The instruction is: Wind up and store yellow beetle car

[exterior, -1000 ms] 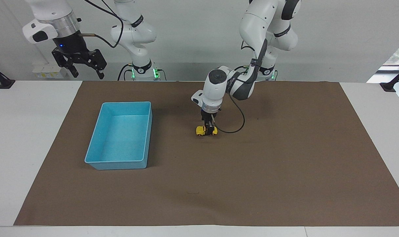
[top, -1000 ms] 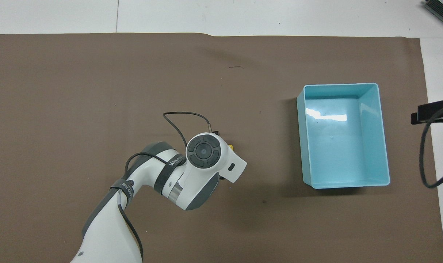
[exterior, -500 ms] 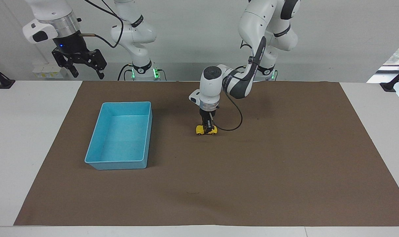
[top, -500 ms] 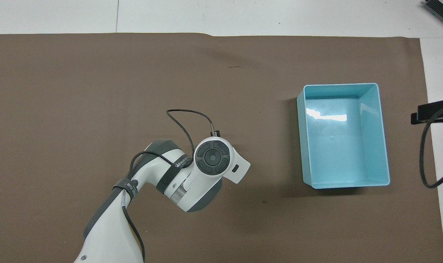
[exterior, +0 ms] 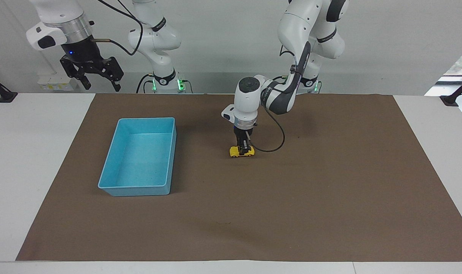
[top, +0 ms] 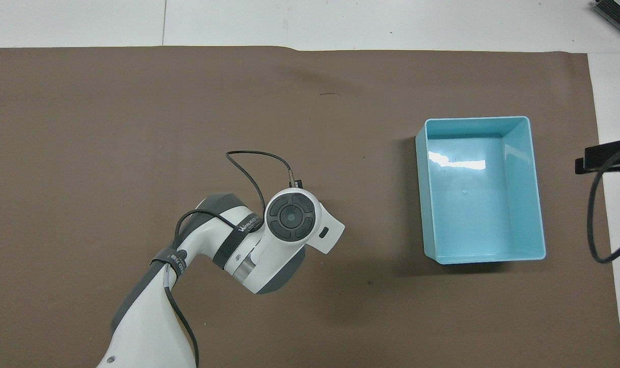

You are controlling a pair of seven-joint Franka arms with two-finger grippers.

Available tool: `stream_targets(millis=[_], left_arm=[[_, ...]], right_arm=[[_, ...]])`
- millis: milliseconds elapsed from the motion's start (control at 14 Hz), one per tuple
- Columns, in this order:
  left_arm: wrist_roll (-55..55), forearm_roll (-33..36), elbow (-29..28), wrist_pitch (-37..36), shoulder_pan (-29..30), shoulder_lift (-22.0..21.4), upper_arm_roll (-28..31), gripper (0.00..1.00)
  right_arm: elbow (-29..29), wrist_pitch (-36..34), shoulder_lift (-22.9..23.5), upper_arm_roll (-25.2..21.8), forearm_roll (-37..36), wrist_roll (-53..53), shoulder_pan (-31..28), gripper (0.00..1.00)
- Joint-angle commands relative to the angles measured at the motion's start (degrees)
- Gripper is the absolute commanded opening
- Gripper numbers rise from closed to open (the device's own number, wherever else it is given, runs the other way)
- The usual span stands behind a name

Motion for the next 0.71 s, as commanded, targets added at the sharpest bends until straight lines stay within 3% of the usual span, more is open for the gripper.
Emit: stream_targets(millis=[0,643], left_arm=[[3.92,1.27,-2.94,0.09,2.33,-2.11,-0.21,0.0],[11.4,1.27,-6.8,0.35,9.35,-3.08,-0.12,0.0]], right_arm=[[-0.31,-0.55,-0.76,0.28,0.31,-1.3,-0.56,1.0],[-0.31,-0.47,-0.76,0.28,0.31,-1.3,-0.56,1.0]])
